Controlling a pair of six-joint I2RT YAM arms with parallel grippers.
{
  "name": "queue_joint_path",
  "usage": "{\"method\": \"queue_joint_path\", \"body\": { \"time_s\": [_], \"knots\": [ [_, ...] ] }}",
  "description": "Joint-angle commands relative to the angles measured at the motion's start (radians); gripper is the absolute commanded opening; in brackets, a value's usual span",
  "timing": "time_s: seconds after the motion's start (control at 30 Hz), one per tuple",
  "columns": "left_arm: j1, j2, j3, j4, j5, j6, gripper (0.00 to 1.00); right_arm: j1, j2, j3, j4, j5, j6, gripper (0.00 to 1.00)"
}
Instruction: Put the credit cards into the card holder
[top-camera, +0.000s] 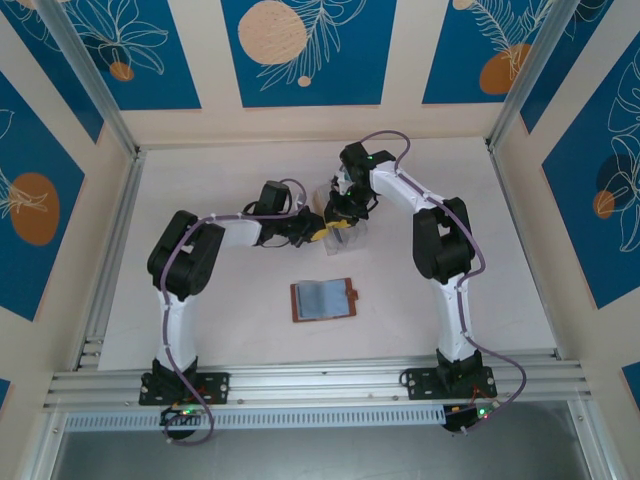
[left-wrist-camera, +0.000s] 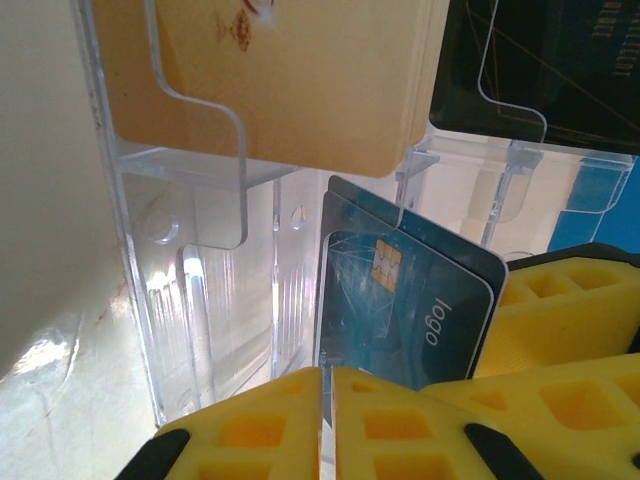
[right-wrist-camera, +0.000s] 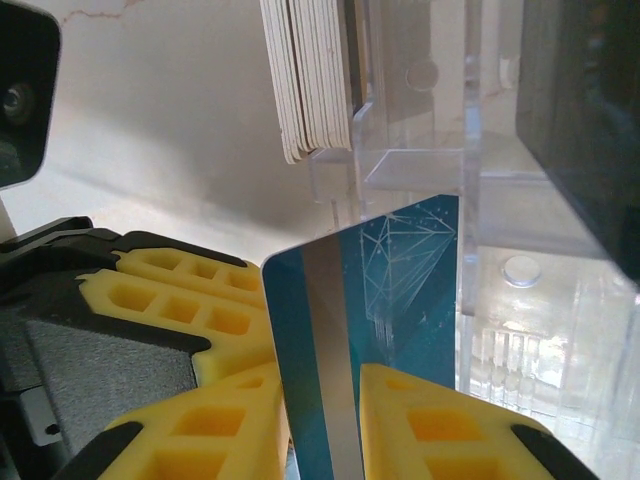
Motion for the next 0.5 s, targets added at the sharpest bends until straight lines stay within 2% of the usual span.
{"method": "queue_joint_path", "body": {
  "time_s": [0.0,0.2,0.47],
  "knots": [
    [-0.033,0.029,0.044,0.028,0.018,0.002,0.1,0.006,-0.037,-0.012,-0.027,-0.029,0.027,0.25],
    [-0.047,0.043,0.067,0.007,0.012,0.015,0.1,0.005,-0.045,-0.015,-0.037,-0.012,0.022,0.18],
    [-0.057,0.047,0.091,-0.057,-0.007,0.061,0.1,0.0,-0.072,0.005,-0.063,-0.008,0.016,0.16]
  ]
}}
